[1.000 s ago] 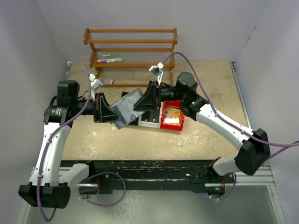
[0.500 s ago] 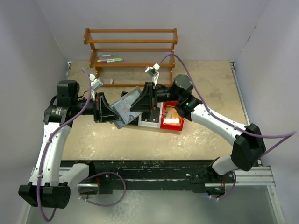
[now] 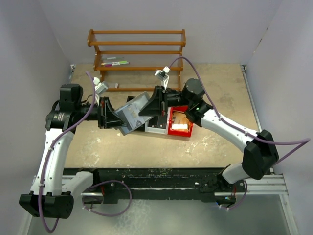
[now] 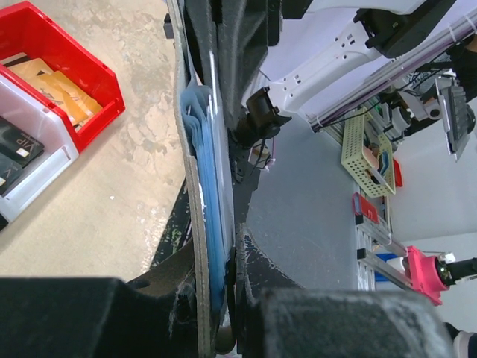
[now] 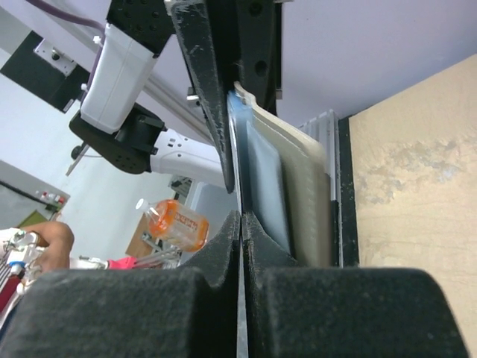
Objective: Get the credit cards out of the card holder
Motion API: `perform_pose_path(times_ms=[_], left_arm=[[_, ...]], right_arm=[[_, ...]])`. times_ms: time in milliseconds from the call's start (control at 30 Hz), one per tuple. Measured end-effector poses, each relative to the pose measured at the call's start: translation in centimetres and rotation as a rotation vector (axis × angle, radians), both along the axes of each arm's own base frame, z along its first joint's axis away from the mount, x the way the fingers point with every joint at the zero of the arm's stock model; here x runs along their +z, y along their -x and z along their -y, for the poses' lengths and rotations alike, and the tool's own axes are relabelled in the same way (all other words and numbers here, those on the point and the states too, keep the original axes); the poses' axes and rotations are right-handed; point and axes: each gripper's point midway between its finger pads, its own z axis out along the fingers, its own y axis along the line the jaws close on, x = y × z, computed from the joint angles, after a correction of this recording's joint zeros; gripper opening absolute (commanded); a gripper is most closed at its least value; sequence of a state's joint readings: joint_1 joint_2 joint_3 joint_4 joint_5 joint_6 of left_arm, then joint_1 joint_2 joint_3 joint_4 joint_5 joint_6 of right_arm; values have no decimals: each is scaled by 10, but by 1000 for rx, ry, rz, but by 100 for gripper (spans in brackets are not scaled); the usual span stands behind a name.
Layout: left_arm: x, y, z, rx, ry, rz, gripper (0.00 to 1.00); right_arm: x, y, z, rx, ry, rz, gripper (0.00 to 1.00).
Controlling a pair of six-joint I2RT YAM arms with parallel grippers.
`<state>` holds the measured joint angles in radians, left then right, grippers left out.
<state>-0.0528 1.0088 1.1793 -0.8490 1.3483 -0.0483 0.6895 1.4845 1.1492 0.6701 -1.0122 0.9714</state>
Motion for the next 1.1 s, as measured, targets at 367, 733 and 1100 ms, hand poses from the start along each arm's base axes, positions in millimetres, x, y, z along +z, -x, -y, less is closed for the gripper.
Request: perform_pose_path(times_ms=[367, 733, 1100], left_arm=[[-9, -22, -8, 108, -115, 54, 0], [-30, -80, -52, 410, -436, 149, 0], [-14, -71, -55, 411, -448, 181, 0]], right_arm=[[4, -49, 76, -203, 29, -12, 0], [-53, -108, 116, -515, 170, -135, 0], [-150, -148, 33, -702, 341, -372, 0]])
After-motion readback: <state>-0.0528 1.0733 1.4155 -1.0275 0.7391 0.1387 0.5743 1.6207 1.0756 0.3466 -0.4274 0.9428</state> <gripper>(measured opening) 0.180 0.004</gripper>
